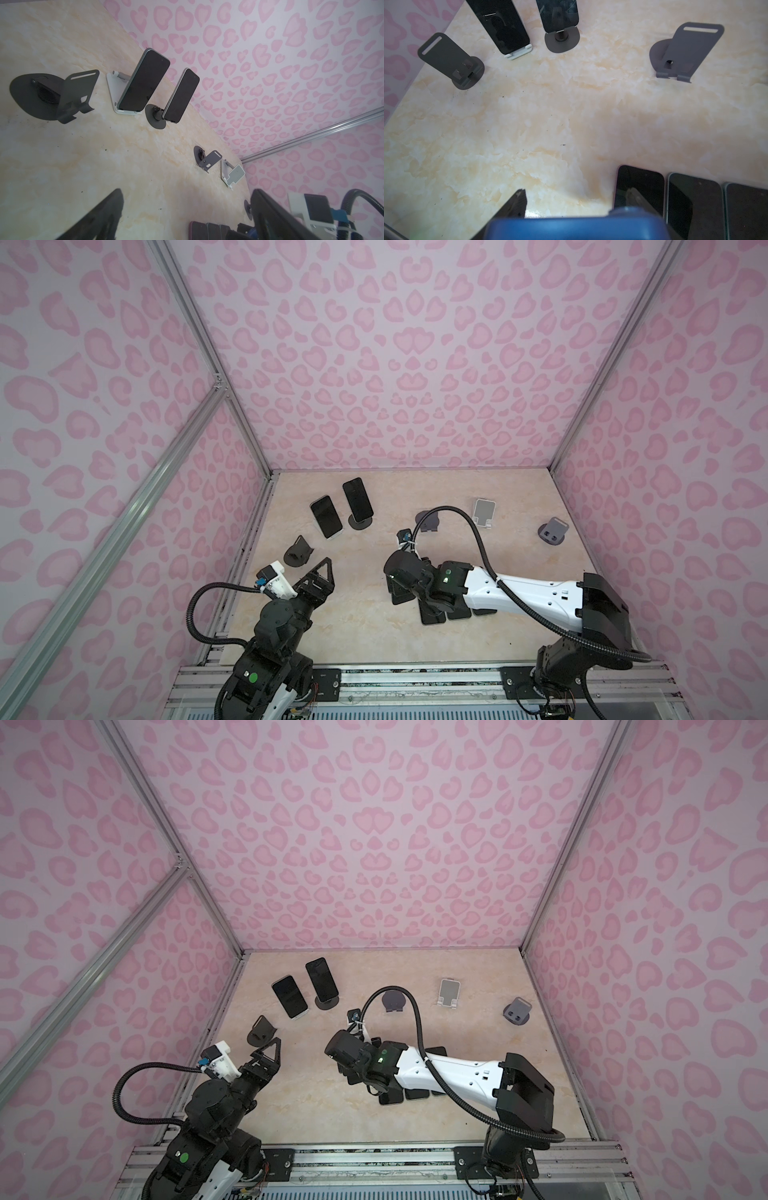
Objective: Remove the phone from the phone stand
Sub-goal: 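Carry the blue-edged phone toward the laid phones nearer the robot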
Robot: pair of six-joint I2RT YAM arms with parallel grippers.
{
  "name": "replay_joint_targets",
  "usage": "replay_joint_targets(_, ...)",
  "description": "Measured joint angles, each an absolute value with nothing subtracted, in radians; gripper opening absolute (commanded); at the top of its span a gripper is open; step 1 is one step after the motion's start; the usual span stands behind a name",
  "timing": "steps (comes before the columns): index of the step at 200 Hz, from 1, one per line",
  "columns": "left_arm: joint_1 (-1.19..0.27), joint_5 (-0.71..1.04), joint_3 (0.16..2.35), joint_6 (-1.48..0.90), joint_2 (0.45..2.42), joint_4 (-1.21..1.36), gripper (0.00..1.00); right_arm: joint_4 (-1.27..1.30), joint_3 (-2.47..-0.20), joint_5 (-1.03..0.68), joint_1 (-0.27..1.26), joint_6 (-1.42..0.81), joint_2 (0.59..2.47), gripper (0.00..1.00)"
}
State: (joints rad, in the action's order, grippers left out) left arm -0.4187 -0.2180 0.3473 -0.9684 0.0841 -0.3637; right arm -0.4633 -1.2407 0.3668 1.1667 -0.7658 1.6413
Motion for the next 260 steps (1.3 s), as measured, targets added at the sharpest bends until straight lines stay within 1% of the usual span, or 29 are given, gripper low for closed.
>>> replay_joint_targets(51,-0.418,-0.204,0.335,-0.989,0.083,-0.368,0.98,-0.478,-1.265,0.343,1.173,-0.82,1.713,0.68)
replay_joint_targets(102,-0.418,-0.135,0.296,-1.048,0.139,-0.369,0.98,-0.537,-1.314,0.305,1.148,-0.82,1.778,0.68)
replay_joint_targets(151,-0.418,-0.126,0.315,-1.073,0.16,-0.368,0.98,-0.551,-1.326,0.255,1.139,-0.824,1.837,0.67)
replay_joint_targets(196,-0.418,-0.12,0.308,-1.082,0.151,-0.369,0.97,-0.529,-1.309,0.24,1.125,-0.832,1.841,0.67)
replay_joint_targets(223,-0.418,-0.119,0.301,-1.092,0.152,-0.371,0.97,-0.482,-1.266,0.252,1.121,-0.855,1.823,0.67)
replay_joint_targets(260,-0.418,-0.113,0.301,-1.098,0.154,-0.371,0.97,-0.445,-1.26,0.276,1.118,-0.865,1.846,0.67)
